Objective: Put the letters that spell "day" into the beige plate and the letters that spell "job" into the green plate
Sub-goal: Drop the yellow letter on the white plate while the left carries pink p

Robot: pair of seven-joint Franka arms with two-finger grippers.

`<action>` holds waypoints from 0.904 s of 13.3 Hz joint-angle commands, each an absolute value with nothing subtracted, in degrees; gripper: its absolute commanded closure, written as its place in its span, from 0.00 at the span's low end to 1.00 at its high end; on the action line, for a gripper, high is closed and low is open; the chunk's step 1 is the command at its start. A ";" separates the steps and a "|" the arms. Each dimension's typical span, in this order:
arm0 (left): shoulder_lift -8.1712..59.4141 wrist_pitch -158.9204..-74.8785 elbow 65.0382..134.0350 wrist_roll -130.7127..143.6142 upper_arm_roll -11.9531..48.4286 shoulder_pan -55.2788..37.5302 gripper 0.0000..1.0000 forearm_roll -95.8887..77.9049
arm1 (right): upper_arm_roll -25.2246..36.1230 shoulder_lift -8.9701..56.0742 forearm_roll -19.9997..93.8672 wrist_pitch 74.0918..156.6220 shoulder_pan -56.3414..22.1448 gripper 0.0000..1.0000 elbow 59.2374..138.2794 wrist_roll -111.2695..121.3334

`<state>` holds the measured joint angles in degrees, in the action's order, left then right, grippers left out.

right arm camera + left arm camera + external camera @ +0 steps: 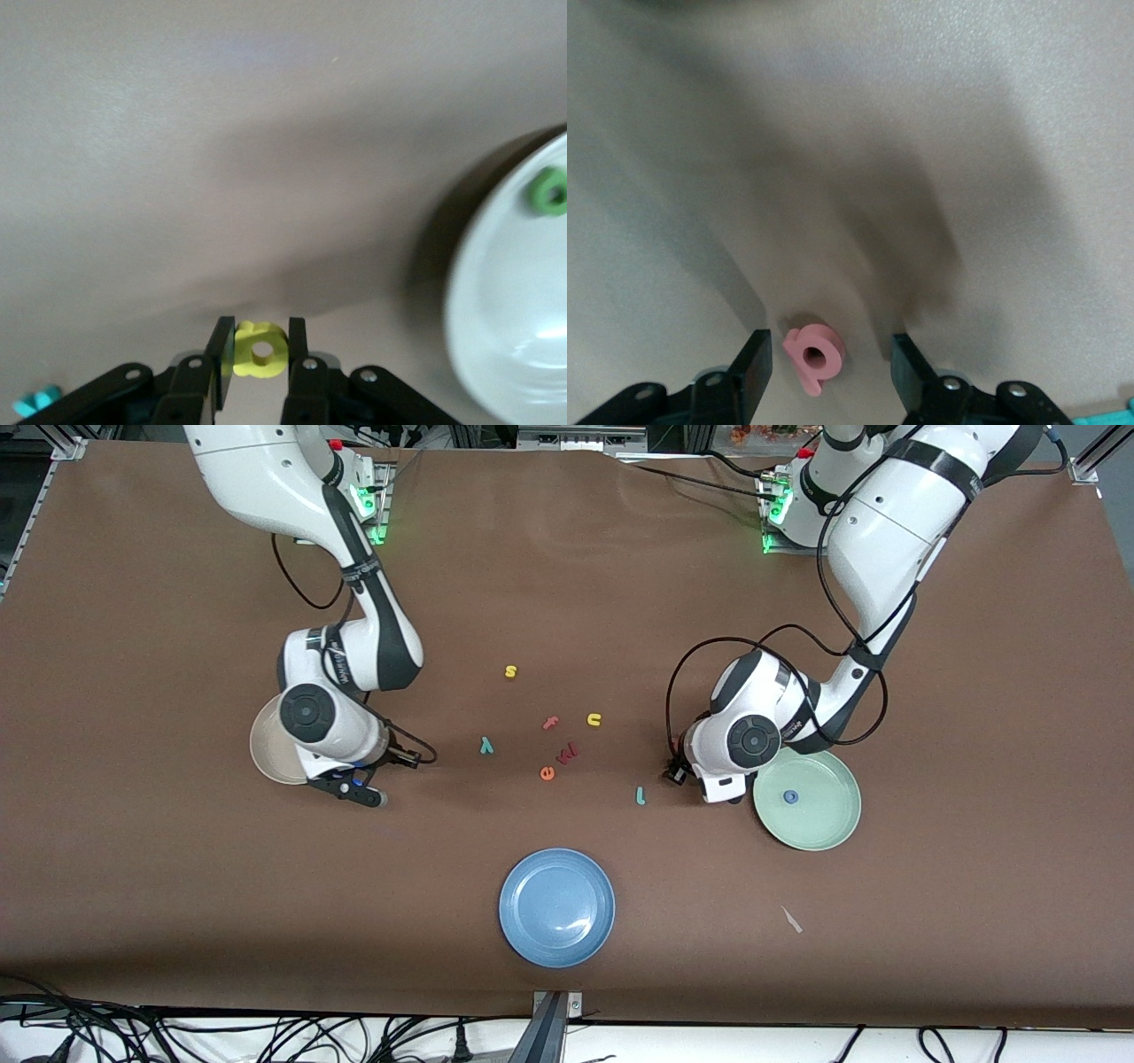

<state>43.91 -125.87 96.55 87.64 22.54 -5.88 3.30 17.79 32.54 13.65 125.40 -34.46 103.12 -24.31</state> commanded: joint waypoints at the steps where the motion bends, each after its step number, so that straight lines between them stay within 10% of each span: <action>1: 43.16 -126.04 98.34 89.56 22.50 -5.98 0.38 3.52 | 21.43 28.40 14.15 123.40 -34.63 0.91 107.03 -13.23; 7: 42.37 -125.60 99.32 90.69 22.76 -5.89 0.49 3.51 | 27.24 28.04 14.41 127.61 -34.54 0.83 113.63 7.26; 9: 41.75 -125.60 99.58 91.49 22.85 -5.80 0.52 3.43 | 27.60 28.04 14.76 127.44 -34.54 0.03 113.47 7.74; 12: 41.75 -125.60 99.67 91.49 22.85 -5.89 0.75 3.52 | 27.07 28.04 15.91 126.22 -34.89 0.00 111.98 3.71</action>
<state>43.32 -125.82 97.49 90.25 22.74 -5.92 3.30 27.37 29.41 14.57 126.80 -34.25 112.04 5.55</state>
